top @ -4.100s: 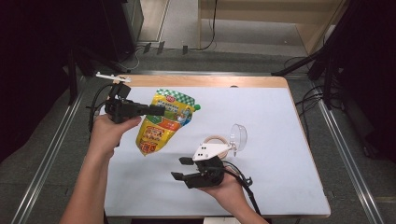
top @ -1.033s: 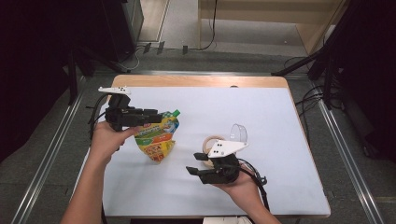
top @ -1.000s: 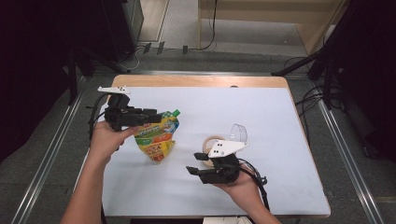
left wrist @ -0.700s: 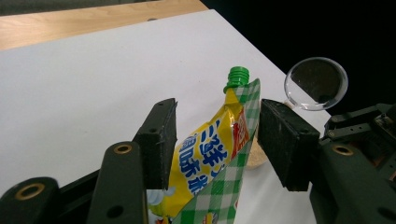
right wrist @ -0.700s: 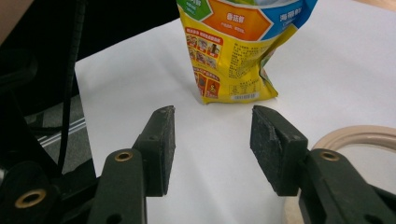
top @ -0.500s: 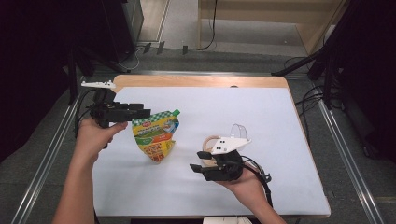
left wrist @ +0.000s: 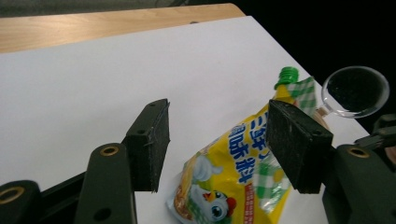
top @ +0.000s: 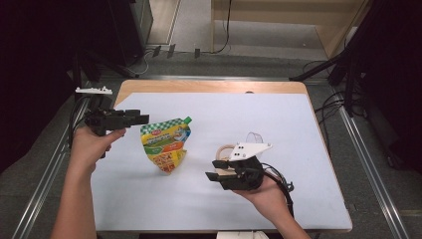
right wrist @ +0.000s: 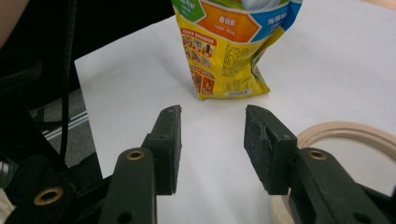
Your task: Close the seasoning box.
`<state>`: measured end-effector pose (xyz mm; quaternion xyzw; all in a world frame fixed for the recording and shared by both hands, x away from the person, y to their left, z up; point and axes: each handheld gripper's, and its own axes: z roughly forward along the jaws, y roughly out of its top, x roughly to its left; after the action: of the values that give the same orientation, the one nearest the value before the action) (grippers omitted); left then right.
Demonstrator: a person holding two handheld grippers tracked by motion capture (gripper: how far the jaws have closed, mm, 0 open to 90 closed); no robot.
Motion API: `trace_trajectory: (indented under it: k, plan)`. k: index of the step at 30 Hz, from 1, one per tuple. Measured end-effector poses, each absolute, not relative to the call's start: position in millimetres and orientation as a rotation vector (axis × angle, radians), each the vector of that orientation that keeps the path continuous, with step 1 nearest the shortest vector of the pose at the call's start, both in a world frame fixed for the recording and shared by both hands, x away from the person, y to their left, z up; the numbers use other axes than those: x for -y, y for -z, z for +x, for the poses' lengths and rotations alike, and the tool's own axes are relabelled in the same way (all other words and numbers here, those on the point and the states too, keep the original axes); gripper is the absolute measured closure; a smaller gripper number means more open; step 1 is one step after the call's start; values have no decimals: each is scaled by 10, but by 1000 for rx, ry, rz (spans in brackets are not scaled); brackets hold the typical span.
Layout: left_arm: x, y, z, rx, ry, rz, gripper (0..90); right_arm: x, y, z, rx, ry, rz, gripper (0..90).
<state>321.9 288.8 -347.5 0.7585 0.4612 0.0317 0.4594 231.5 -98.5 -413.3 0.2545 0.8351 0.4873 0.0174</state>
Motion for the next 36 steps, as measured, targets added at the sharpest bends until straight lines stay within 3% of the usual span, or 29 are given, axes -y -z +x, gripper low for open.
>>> trace_trajectory:
  k: [8,25,36]
  plan:
    - [-2938,3600,3260,-1166,-75,1866,397,1112,3965,2338,-2584,-1500,815,636]
    - [-2944,3765,3319,-1179,-65,1894,394,1507,3609,2393,-2508,-1498,845,898]
    - [-2953,3792,3327,-1185,-59,1891,394,1838,3452,2452,-2422,-1462,918,900]
